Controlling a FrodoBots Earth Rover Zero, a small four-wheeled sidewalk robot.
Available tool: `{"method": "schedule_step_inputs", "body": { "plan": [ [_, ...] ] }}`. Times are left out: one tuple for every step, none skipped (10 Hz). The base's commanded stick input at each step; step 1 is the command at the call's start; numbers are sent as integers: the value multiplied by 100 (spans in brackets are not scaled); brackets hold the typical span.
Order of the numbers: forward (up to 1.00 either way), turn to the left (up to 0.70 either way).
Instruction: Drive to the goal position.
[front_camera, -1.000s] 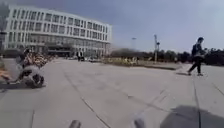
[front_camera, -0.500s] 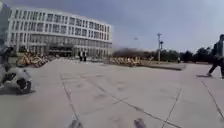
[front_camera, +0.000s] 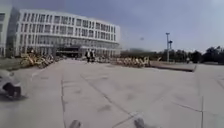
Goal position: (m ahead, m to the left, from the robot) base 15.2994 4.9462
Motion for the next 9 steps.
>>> {"method": "schedule_step_inputs", "body": {
  "plan": [
    [85, 15],
    [85, 15],
    [85, 15],
    [85, 15],
    [85, 9],
    [85, 4],
    [85, 1],
    [85, 1],
    [85, 1]
  ]
}}
